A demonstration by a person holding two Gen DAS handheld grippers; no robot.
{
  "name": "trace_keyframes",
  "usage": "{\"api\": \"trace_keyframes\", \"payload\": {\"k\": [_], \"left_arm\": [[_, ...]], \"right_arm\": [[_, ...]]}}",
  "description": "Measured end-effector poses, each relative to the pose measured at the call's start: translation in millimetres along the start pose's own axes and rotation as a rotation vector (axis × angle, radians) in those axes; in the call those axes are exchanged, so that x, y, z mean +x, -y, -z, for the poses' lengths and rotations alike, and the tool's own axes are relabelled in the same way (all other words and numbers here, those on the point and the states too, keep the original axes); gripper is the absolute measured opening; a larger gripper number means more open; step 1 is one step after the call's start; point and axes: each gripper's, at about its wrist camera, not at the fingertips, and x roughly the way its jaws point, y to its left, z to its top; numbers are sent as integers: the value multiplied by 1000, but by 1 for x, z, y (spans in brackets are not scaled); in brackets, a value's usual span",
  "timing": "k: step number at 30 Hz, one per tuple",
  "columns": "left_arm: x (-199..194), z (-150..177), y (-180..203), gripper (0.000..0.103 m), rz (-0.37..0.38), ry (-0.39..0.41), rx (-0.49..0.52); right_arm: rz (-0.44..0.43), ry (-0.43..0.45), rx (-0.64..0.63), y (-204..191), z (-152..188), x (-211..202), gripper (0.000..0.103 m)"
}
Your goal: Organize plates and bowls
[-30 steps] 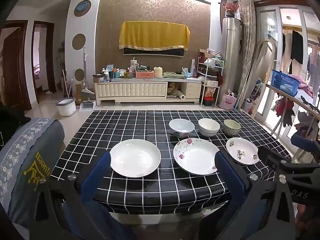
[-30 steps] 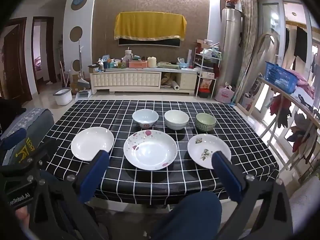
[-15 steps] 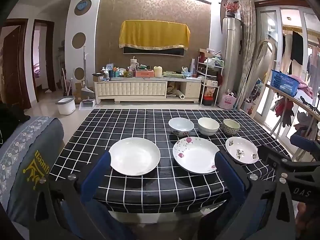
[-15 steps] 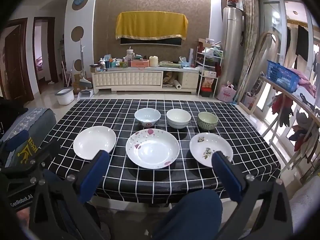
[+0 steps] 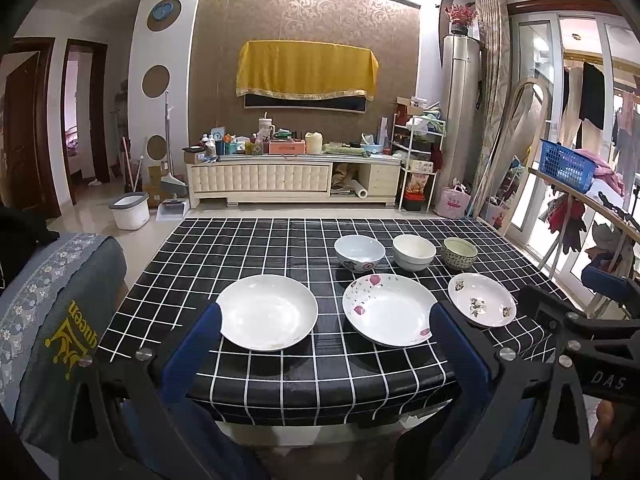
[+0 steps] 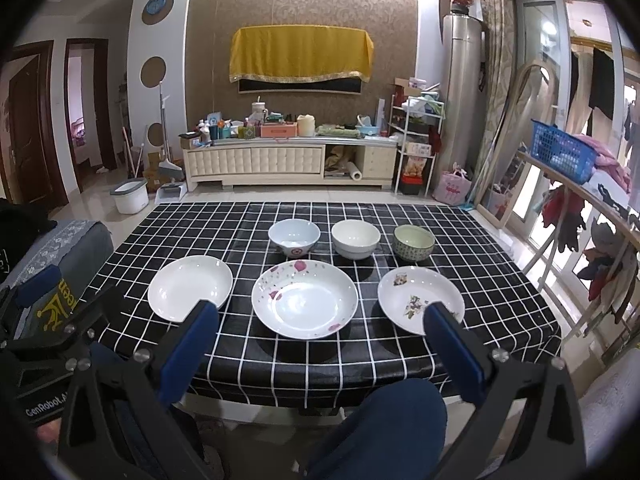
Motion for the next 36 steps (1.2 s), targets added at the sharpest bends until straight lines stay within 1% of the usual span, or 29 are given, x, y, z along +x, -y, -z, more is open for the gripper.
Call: {"api": "trace_keyframes", "payload": {"k": [8, 36], "left_arm": [[-1, 1, 1, 103, 0, 7, 5], [-5, 4, -1, 103, 3, 20, 11]], "right_arm": [[-2, 9, 9, 3, 1, -3, 103], [-10, 0, 7, 3, 1, -4, 103]]}}
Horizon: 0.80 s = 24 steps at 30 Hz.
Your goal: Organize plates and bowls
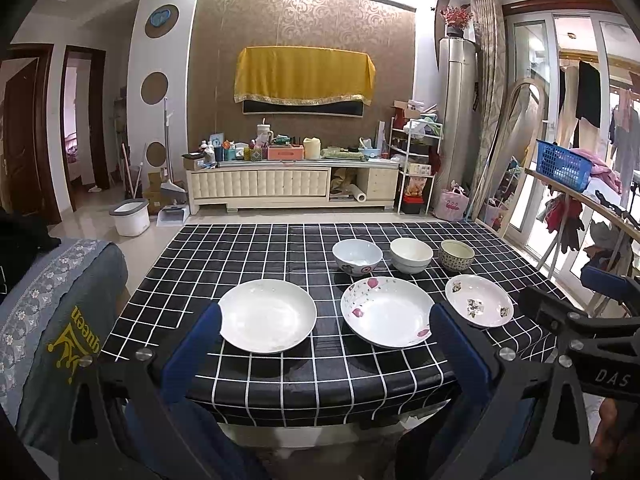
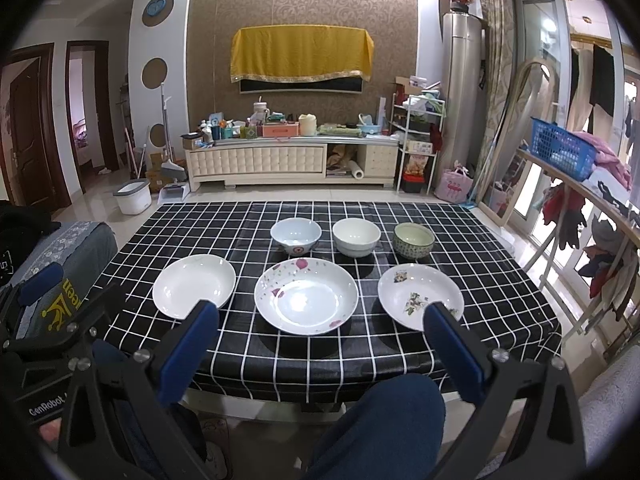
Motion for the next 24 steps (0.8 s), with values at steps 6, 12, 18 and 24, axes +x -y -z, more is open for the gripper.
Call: {"api": "trace_keyframes", "payload": {"k": [6, 12, 18, 24], "left_arm": [[0, 0, 0, 103, 3, -4, -2], [-1, 1, -1, 103, -5, -4, 0], [2, -4, -2, 103, -10, -5, 2], [10, -13, -4, 103, -12, -19, 0]], "right_arm": [[1, -2, -3, -1, 1, -3, 103], [0, -5, -6, -2, 2, -4, 103], [-10, -9, -5, -2, -4, -2, 103], [-14, -19, -20, -4, -16, 7, 103]]}}
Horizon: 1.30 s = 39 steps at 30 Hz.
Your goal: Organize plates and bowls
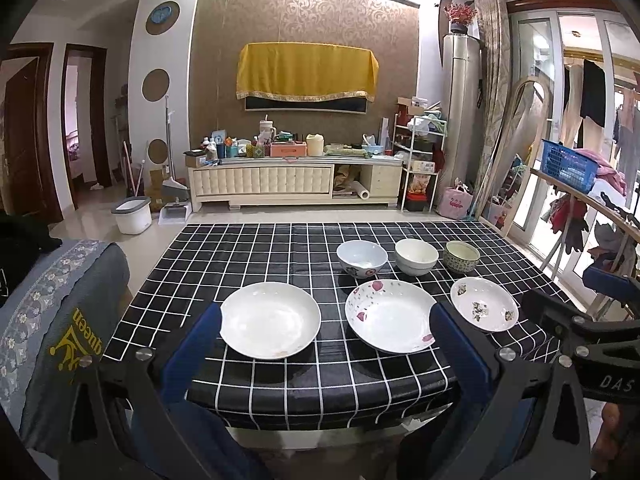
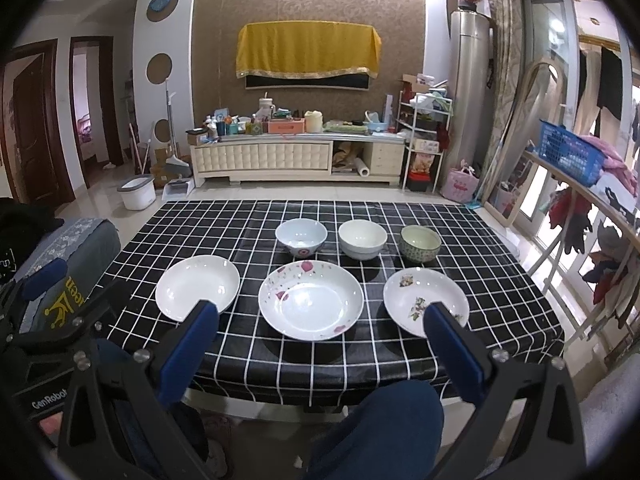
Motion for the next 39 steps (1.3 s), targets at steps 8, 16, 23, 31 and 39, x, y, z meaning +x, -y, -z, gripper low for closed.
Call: {"api": "trace_keyframes", "payload": {"k": [8, 16, 23, 31, 39], "left_arm": [[25, -24, -17, 103, -13, -28, -10], [69, -40, -57, 103, -56, -77, -29], [137, -28, -108, 103, -125, -211, -79], [203, 0, -143, 103, -147, -349, -86], [262, 31, -160, 103, -128, -486, -89]], "right_arm": [[-18, -18, -18, -9, -27, 27, 103], [-51, -40, -72, -35, -54, 79, 103], [-150, -180, -126, -72, -59, 158, 103], [-241, -322, -182, -111, -44, 236, 103], [-292, -455, -207, -131, -21, 298, 92]]}}
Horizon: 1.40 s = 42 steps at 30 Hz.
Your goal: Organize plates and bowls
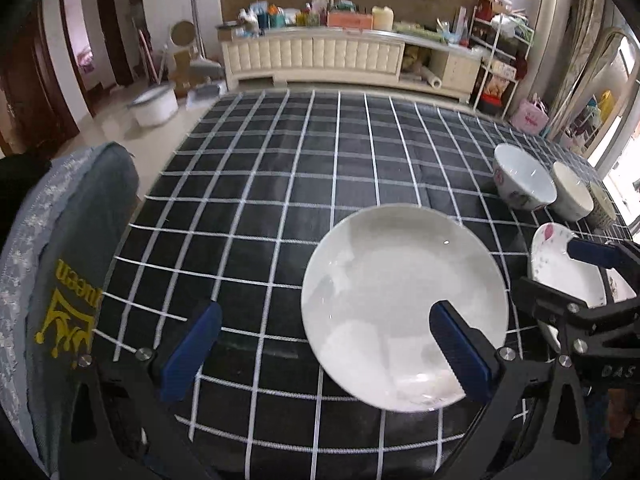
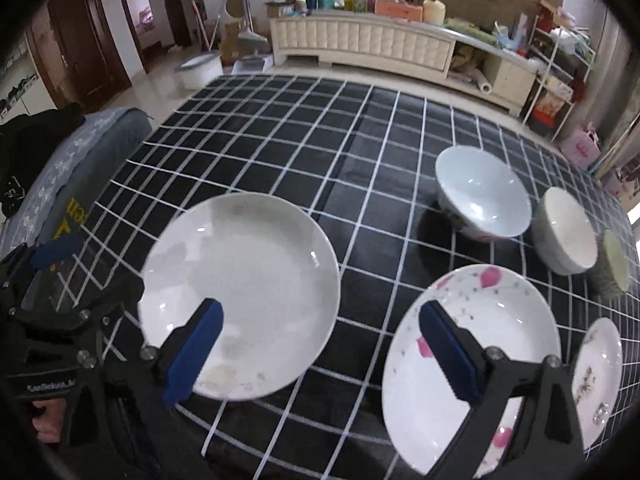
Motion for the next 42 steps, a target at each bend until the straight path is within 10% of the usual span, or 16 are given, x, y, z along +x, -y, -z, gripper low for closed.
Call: {"api": "trace_keyframes", "payload": {"k": [17, 23, 42], "left_arm": [[79, 4, -10, 65, 0, -190, -7], [79, -3, -5, 26, 42, -202, -12], [68, -4, -20, 25, -12, -208, -35]], "right_arm": [[-67, -167, 10, 5, 1, 66, 43], [-81, -162, 42, 16, 2, 65, 26], [-109, -165, 92, 5, -4, 58, 19]]}}
